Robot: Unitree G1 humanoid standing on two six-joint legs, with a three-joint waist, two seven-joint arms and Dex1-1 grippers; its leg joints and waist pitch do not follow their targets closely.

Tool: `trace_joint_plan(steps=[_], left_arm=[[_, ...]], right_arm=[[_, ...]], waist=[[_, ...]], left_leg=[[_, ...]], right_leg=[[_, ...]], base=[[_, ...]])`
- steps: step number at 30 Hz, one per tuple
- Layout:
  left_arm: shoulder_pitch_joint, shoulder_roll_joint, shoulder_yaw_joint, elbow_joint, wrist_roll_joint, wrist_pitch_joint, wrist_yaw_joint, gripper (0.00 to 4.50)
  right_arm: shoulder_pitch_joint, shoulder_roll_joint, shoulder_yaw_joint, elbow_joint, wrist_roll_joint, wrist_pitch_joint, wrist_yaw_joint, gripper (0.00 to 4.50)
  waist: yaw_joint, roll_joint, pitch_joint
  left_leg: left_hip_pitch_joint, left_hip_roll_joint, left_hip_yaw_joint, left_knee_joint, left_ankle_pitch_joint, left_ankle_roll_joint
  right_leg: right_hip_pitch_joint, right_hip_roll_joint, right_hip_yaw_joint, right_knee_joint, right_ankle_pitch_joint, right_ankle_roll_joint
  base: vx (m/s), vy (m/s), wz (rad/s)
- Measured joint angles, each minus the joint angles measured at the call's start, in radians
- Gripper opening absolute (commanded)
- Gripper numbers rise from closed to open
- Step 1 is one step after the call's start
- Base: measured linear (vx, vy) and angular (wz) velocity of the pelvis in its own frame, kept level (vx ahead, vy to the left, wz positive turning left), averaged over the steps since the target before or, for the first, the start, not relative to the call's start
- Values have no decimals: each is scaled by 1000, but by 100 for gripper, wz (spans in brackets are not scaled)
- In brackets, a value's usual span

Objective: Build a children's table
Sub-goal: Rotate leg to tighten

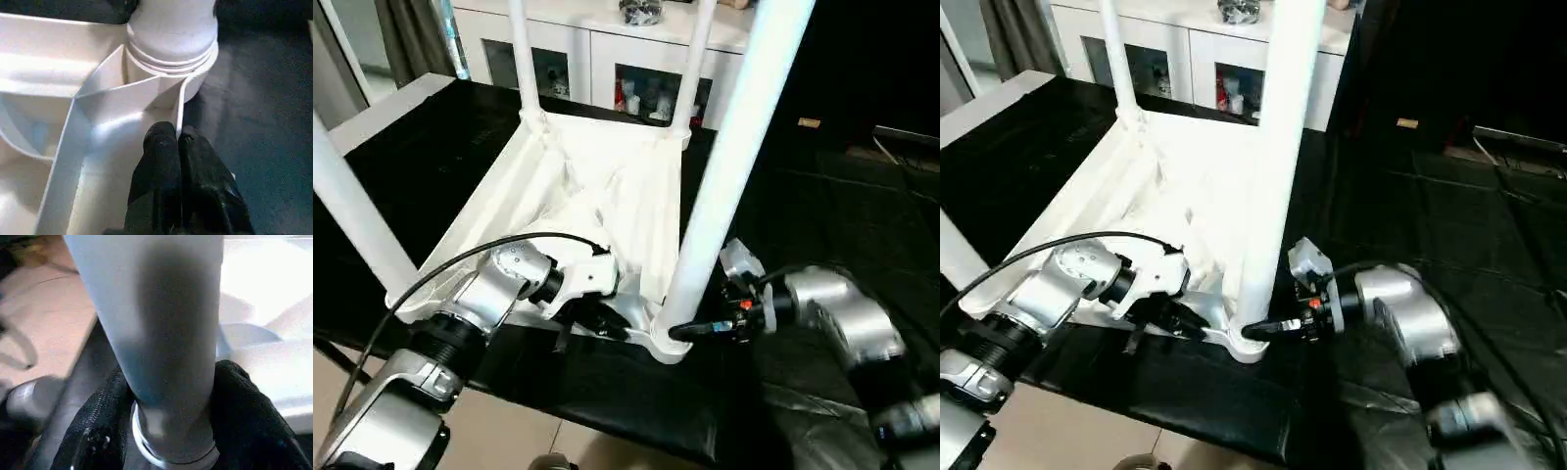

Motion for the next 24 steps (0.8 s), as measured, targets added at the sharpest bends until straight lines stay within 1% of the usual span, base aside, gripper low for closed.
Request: trace_joint_plan(steps=[2,3,4,6,7,8,9,11,12,13,15,18,19,20,23,24], left_arm=[[0,-21,22,8,3,60,70,0],[1,-36,40,16,5,89,110,0],[1,-50,55,18,11,116,152,0],[1,-74,75,23,11,150,208,0],[1,-88,83,26,12,161,237,0],[0,-109,102,33,12,181,281,0],[-2,-119,112,36,13,193,310,0],[-10,-150,139,51,15,218,383,0],[-16,-165,146,56,21,226,417,0],[-21,-189,161,63,29,237,475,0],[-27,-222,176,65,40,250,547,0],[-27,-252,179,65,41,258,593,0],[-27,-256,179,64,41,258,598,0],[-27,-259,180,63,41,258,601,0],[-27,-259,183,63,41,258,600,0],[-27,-259,183,63,41,258,600,0]], right_arm=[[21,45,-41,-18,-12,33,-116,203],[30,79,-65,-25,-15,53,-189,202],[30,114,-85,-28,-21,70,-267,202],[29,155,-106,-35,-32,90,-369,201],[26,171,-117,-35,-37,98,-412,200],[18,207,-136,-34,-52,112,-483,200],[10,226,-140,-33,-60,119,-530,200],[-16,286,-166,-11,-78,125,-645,200],[-28,310,-177,1,-86,124,-696,200],[-55,356,-203,29,-98,124,-782,200],[-87,397,-220,53,-112,123,-883,200],[-92,414,-227,52,-129,120,-941,200],[-92,415,-227,49,-133,119,-945,256],[-92,415,-227,44,-136,118,-947,270],[-87,435,-240,34,-136,117,-949,276],[-86,436,-241,34,-136,116,-950,290]], waist=[[-12,0,0],[-23,0,0],[-37,0,0],[-53,-1,0],[-58,-1,0],[-65,-1,0],[-70,-1,0],[-81,-1,0],[-84,-1,0],[-89,-1,0],[-93,-1,0],[-88,-1,0],[-85,-1,-1],[-83,-1,-1],[-82,0,-1],[-82,0,-1]], left_leg=[[8,1,1,-1,1,-1],[11,1,1,-1,1,-2],[10,1,1,-1,1,-2],[11,1,0,-2,1,-3],[11,1,0,-3,1,-3],[11,1,0,-3,2,-3],[11,1,0,-4,2,-3],[11,1,0,-5,2,-4],[10,1,0,-5,2,-4],[10,1,1,-5,2,-4],[9,1,1,-6,2,-4],[9,1,1,-8,0,-6],[9,1,1,-11,0,-7],[9,1,1,-13,0,-7],[9,1,1,-16,0,-7],[9,1,1,-16,0,-7]], right_leg=[[5,0,0,0,0,1],[7,0,0,-1,-3,6],[7,0,0,-2,-3,6],[6,0,-2,-4,-4,6],[5,0,-2,-4,-4,6],[4,0,-2,-4,-3,6],[3,0,-2,-4,-3,6],[1,0,-2,-4,-3,5],[0,0,-2,-4,-1,4],[-2,0,-1,-4,3,2],[-5,0,-1,-4,6,1],[-5,0,-1,-5,9,-3],[-5,1,-1,-6,8,-3],[-5,1,-1,-8,8,-3],[-5,1,-1,-10,8,-3],[-5,1,-1,-10,8,-3]], base=[[0,0,0],[0,0,0],[0,0,0],[0,0,0],[0,0,0],[0,0,0],[0,0,0],[0,0,0],[0,0,0],[0,0,0],[0,0,0],[0,0,0],[0,0,0],[0,0,0],[0,0,0],[0,0,0]])
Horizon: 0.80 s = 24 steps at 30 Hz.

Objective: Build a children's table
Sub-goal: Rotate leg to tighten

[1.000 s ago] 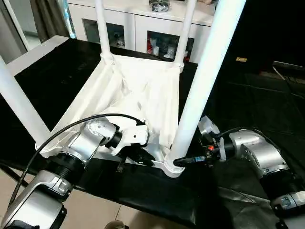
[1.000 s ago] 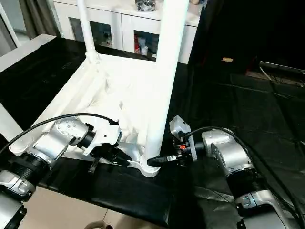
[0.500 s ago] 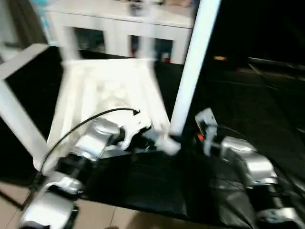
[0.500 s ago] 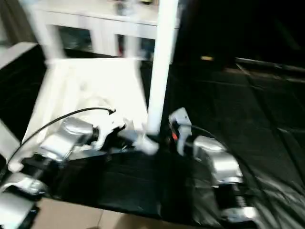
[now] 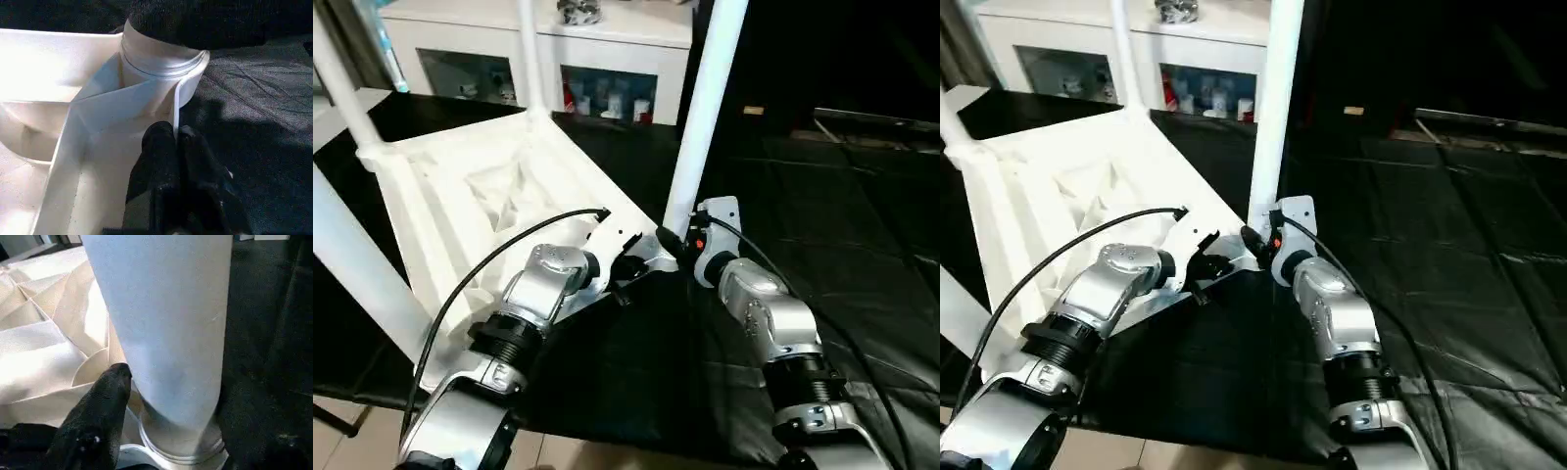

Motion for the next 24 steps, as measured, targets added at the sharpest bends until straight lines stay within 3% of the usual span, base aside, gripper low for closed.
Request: trace_joint_plan(steps=[6,15,24], left_arm=[[2,21,-14,0,-3,-36,-57,0],[22,119,-68,-17,-28,-140,-262,0],[49,238,-108,-50,-53,-246,-498,0]], right_arm=[[53,-25,4,-50,29,8,55,352],[126,-253,78,-121,73,58,364,439],[158,-444,122,-196,161,42,720,445]], waist=[[7,0,0],[40,3,2],[66,4,3]], left_leg=[[-1,0,0,0,0,0],[-2,0,0,-2,0,0],[-4,0,0,-2,0,1]], right_leg=[[0,0,0,-2,0,0],[0,0,-1,-5,0,0],[0,0,-1,-7,0,0]], base=[[0,0,0],[0,0,0],[0,0,0]])
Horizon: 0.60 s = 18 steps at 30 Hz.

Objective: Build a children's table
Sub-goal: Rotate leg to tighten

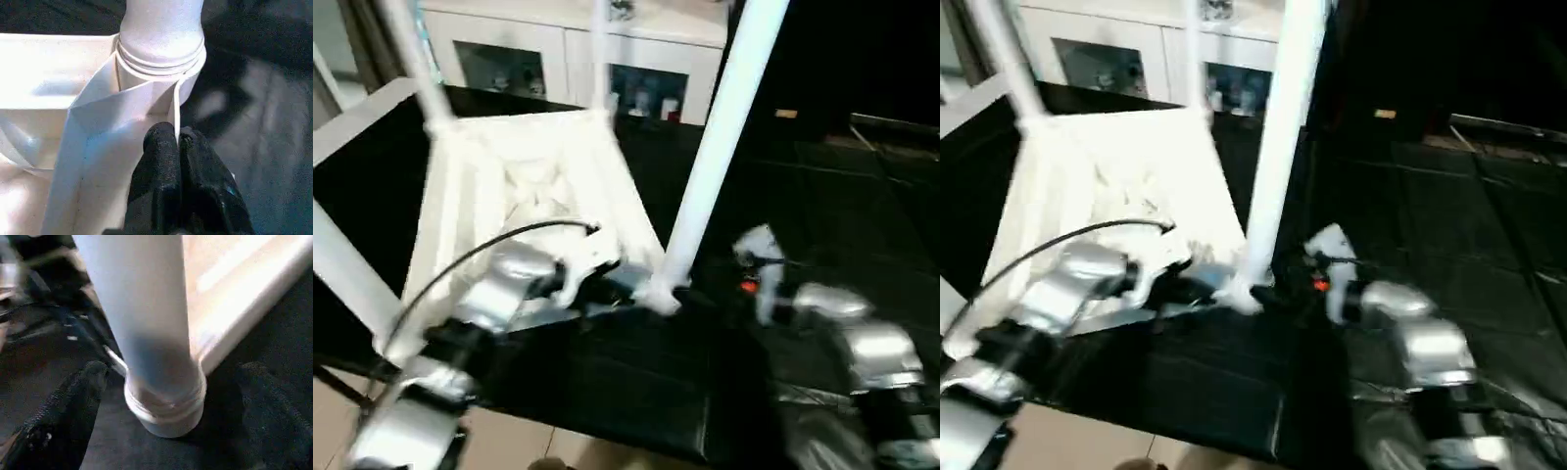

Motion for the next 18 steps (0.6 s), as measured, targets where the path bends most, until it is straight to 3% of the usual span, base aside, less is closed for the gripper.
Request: trace_joint_plan(steps=[7,18], left_arm=[[1,50,-52,-17,-12,-67,-152,0],[-1,52,-91,-20,-14,-110,-204,0]], right_arm=[[-11,-49,74,22,9,-34,187,445],[-94,-38,132,128,12,-74,306,361]], waist=[[25,0,0],[23,-1,0]], left_leg=[[0,0,0,2,0,0],[-2,1,0,6,-1,1]], right_leg=[[0,0,0,1,0,0],[0,0,0,3,1,0]], base=[[0,0,0],[0,0,0]])
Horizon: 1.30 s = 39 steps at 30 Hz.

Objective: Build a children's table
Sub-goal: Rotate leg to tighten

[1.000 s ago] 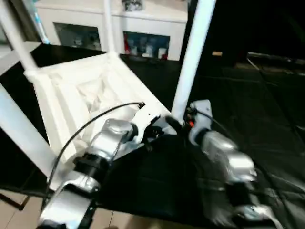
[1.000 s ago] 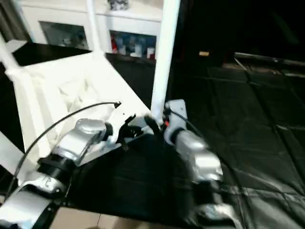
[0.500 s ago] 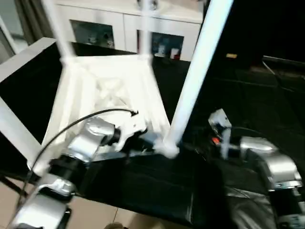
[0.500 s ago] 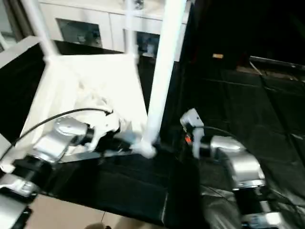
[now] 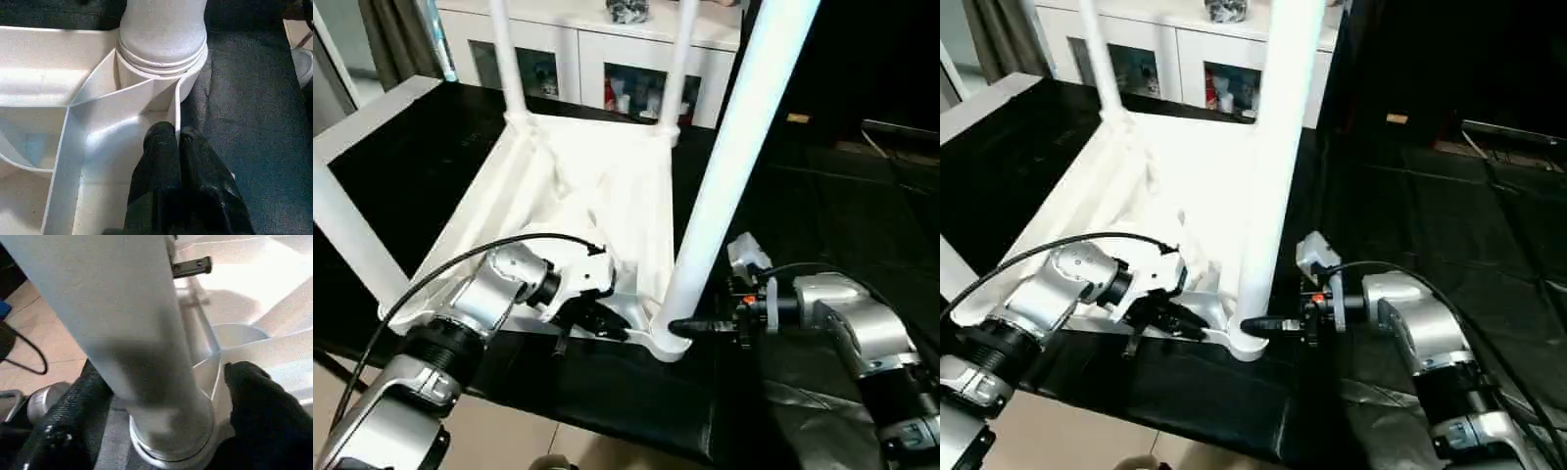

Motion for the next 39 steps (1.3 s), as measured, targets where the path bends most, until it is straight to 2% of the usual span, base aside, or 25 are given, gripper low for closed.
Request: trace_joint_plan(steps=[4,5,9,11,18,22,26,29,34,37,39], left_arm=[[0,2,-7,-3,0,-14,-13,0],[0,3,-8,-4,0,-14,-14,0],[-1,3,-9,-4,4,-17,-14,0],[-3,4,-9,-4,7,-21,-14,0],[-6,4,-8,-4,15,-25,-13,0],[-7,-8,17,-2,14,55,17,0],[-13,-24,48,17,18,125,104,0],[-20,-67,101,37,29,209,242,0],[-19,-142,154,38,29,304,402,0],[-19,-183,178,37,37,337,491,0],[-19,-242,206,37,57,354,607,0]], right_arm=[[-2,-1,22,36,-8,-11,39,330],[-2,-2,23,40,-8,-11,42,304],[-9,-2,28,45,-9,-13,58,296],[-23,-2,34,58,-13,-21,63,260],[-23,-2,37,58,-13,-53,69,226],[8,27,7,37,-13,-52,7,216],[25,83,-34,37,-29,-53,-136,208],[27,187,-92,48,-62,-54,-377,205],[23,301,-149,50,-94,-50,-642,200],[6,364,-173,66,-112,-49,-779,200],[-27,431,-213,90,-138,-44,-917,200]], waist=[[4,0,0],[4,0,0],[2,0,0],[1,0,0],[1,0,0],[-1,0,0],[-17,0,0],[-54,0,0],[-88,0,-1],[-94,0,-1],[-95,0,-1]], left_leg=[[-1,0,0,0,0,1],[-1,0,0,1,0,1],[-1,0,0,3,0,1],[-1,0,0,4,-1,1],[-1,1,-1,7,-1,1],[1,1,-1,8,0,1],[6,1,-1,8,1,-2],[6,2,0,7,3,-4],[7,3,0,5,3,-5],[7,3,0,2,3,-5],[7,2,0,2,3,-5]], right_leg=[[0,0,0,0,0,0],[0,0,0,0,0,0],[0,0,0,1,0,0],[0,0,0,2,0,0],[0,0,0,6,0,0],[0,0,1,8,0,0],[2,0,1,10,0,0],[1,0,1,11,-2,4],[0,1,0,11,-2,4],[0,1,0,11,-1,3],[-1,1,0,10,2,-2]], base=[[0,0,0],[0,0,0],[0,0,0],[0,0,0],[0,0,0],[0,0,0],[0,0,0],[0,0,0],[0,0,0],[0,0,0],[0,0,0]])
